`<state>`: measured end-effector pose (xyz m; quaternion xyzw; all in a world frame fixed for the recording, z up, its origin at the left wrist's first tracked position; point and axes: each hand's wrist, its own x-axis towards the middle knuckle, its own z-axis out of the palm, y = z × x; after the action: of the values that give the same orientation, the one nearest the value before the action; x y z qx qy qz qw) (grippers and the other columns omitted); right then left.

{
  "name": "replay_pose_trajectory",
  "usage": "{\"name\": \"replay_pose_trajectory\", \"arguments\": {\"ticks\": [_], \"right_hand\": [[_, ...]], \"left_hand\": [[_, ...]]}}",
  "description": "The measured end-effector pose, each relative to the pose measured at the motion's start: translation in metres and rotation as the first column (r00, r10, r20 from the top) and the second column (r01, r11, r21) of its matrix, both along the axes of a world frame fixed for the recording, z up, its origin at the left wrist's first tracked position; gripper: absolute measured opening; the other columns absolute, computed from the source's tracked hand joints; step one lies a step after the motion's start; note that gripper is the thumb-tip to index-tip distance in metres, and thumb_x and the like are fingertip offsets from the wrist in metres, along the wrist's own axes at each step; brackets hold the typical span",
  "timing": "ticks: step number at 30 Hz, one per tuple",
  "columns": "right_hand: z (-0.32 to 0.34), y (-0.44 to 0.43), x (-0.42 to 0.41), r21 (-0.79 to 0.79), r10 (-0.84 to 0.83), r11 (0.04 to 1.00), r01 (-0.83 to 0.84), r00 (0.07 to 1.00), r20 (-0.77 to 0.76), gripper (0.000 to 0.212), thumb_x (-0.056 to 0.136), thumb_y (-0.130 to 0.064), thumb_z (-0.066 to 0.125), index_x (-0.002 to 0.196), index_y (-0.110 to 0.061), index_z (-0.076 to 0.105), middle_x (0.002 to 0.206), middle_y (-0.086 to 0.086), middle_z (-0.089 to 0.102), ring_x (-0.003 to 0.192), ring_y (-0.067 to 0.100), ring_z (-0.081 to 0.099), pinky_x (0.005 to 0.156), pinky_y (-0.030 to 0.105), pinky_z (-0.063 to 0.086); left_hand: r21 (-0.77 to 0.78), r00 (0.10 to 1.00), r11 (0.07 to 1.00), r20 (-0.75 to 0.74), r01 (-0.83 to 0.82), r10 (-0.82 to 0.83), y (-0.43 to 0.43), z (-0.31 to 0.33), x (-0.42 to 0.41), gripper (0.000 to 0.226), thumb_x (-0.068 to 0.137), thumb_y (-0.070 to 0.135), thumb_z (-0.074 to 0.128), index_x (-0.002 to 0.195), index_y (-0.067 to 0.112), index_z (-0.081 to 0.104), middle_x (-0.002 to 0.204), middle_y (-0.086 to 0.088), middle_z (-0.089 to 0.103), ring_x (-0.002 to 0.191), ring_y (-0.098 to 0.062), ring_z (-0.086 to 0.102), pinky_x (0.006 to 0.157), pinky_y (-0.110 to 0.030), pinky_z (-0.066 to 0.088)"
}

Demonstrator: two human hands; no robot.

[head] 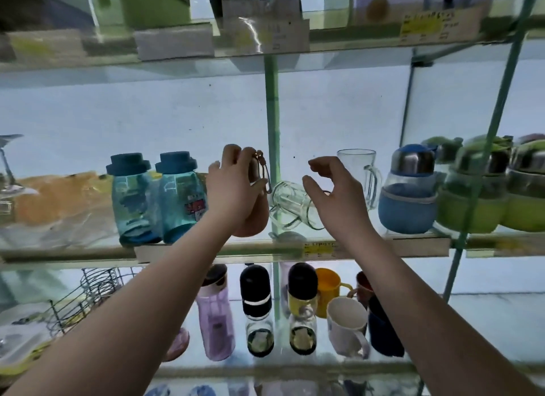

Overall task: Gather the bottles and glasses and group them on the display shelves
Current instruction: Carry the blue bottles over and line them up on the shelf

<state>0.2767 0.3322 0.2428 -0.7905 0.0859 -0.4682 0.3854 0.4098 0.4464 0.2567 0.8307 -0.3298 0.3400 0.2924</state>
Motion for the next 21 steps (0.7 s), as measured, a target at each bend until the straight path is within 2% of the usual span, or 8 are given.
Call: {"name": "replay_pose_trajectory", "arguments": {"ticks": [2, 5, 9, 12, 21], "right_hand": [[0.001, 0.005, -0.001, -0.003, -0.010, 1.000, 0.010, 1.000, -0.002, 0.026, 0.091, -0.022, 0.058, 0.116, -0.020, 0.055, 0.119, -0.007, 0.059, 0.111, 0.006, 0.050, 0.094, 0.030, 0.044], [0.000, 0.010, -0.001, -0.018, -0.031, 0.999, 0.031, 1.000, -0.004, 0.026, 0.090, -0.023, 0.058, 0.116, -0.020, 0.055, 0.119, -0.007, 0.059, 0.110, 0.006, 0.051, 0.092, 0.026, 0.042], [0.000, 0.011, -0.003, -0.043, -0.041, 0.998, 0.040, 0.999, -0.019, 0.027, 0.091, -0.024, 0.058, 0.117, -0.020, 0.055, 0.119, -0.008, 0.059, 0.109, 0.002, 0.049, 0.089, 0.021, 0.037], [0.001, 0.008, -0.006, -0.056, -0.046, 0.997, 0.044, 0.999, -0.029, 0.028, 0.091, -0.024, 0.057, 0.118, -0.019, 0.055, 0.121, -0.008, 0.059, 0.110, 0.003, 0.049, 0.088, 0.020, 0.036], [0.008, -0.022, -0.021, -0.078, -0.054, 0.996, 0.053, 0.998, -0.016, 0.028, 0.091, -0.022, 0.057, 0.119, -0.018, 0.055, 0.121, -0.006, 0.059, 0.113, 0.006, 0.050, 0.089, 0.017, 0.033]], "left_hand": [[-0.022, 0.998, 0.998, -0.018, 0.059, -0.059, 0.003, 0.002, -0.006, 0.052, 0.076, 0.025, 0.073, 0.123, 0.019, 0.052, 0.130, -0.009, 0.039, 0.097, -0.039, 0.052, 0.089, -0.039, 0.039], [-0.047, 0.994, 0.993, 0.003, 0.106, -0.106, 0.006, 0.000, -0.013, 0.055, 0.069, 0.024, 0.078, 0.118, 0.016, 0.053, 0.129, -0.013, 0.037, 0.101, -0.038, 0.049, 0.090, -0.041, 0.040], [-0.086, 0.988, 0.986, -0.042, 0.141, -0.145, 0.007, -0.005, -0.021, 0.051, 0.071, 0.016, 0.074, 0.117, 0.016, 0.051, 0.129, -0.018, 0.035, 0.110, -0.038, 0.042, 0.095, -0.044, 0.039], [-0.097, 0.984, 0.980, -0.037, 0.172, -0.176, 0.005, -0.006, -0.030, 0.046, 0.073, 0.011, 0.069, 0.115, 0.015, 0.052, 0.123, -0.019, 0.038, 0.110, -0.037, 0.040, 0.094, -0.045, 0.039], [-0.121, 0.988, 0.981, 0.003, 0.151, -0.152, -0.011, 0.011, -0.057, 0.044, 0.068, 0.010, 0.067, 0.109, 0.017, 0.056, 0.116, -0.014, 0.045, 0.104, -0.033, 0.043, 0.084, -0.040, 0.040]]}}
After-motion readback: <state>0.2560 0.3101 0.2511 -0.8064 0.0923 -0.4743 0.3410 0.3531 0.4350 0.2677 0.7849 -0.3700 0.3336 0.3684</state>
